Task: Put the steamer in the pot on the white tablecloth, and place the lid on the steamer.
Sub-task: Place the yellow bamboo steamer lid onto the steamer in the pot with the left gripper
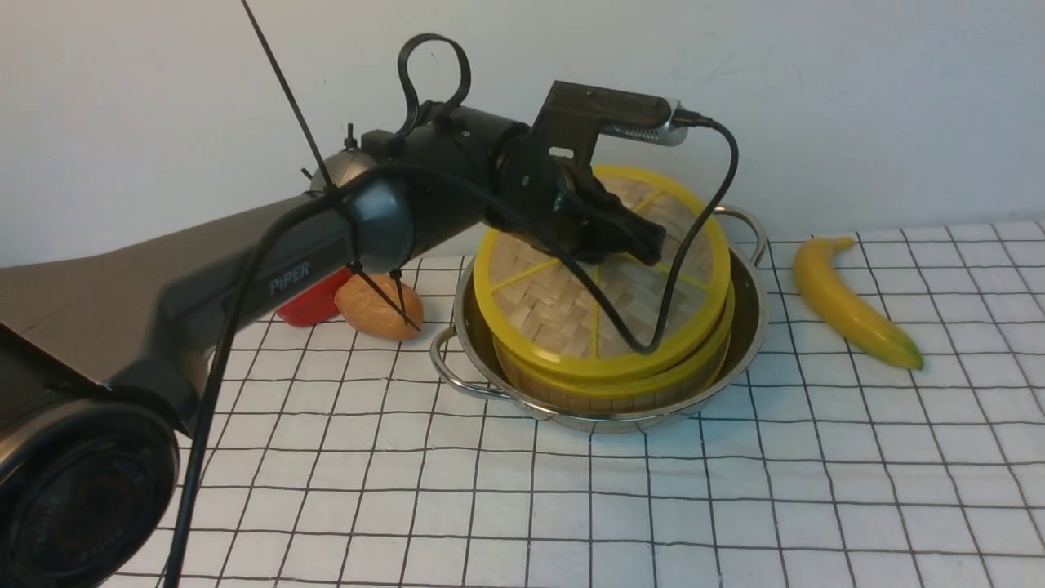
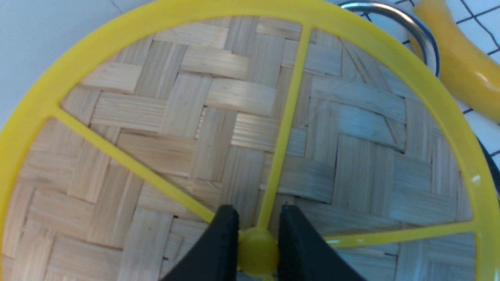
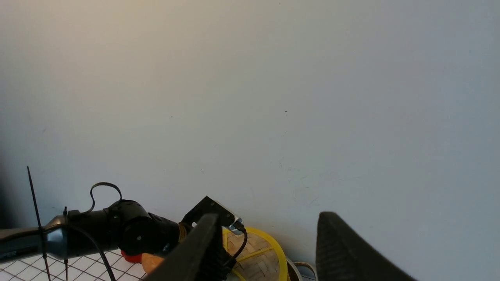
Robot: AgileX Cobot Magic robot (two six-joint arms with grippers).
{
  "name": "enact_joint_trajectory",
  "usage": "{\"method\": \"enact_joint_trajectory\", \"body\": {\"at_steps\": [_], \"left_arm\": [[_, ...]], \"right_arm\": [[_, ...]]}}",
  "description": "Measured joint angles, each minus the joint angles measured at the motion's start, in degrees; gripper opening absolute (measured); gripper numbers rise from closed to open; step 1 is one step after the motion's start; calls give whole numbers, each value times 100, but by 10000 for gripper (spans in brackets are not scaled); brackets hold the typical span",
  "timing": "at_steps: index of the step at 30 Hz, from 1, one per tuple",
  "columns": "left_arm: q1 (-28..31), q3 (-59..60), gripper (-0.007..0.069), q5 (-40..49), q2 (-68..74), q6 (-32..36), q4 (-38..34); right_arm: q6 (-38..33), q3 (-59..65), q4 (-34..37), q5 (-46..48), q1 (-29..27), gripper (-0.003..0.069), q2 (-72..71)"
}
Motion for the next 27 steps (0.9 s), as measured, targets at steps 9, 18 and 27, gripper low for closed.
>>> {"method": "enact_joint_trajectory", "body": {"at_steps": [9, 18, 27], "left_arm": [[-112, 0, 120, -78, 0, 15, 23], [-112, 0, 120, 4, 0, 15, 34], [-114, 0, 120, 179, 0, -193, 523]], "right_arm": [[0, 0, 81, 0, 0, 337, 0], [0, 0, 85, 0, 0, 337, 0], [0, 0, 85, 0, 0, 337, 0]]}}
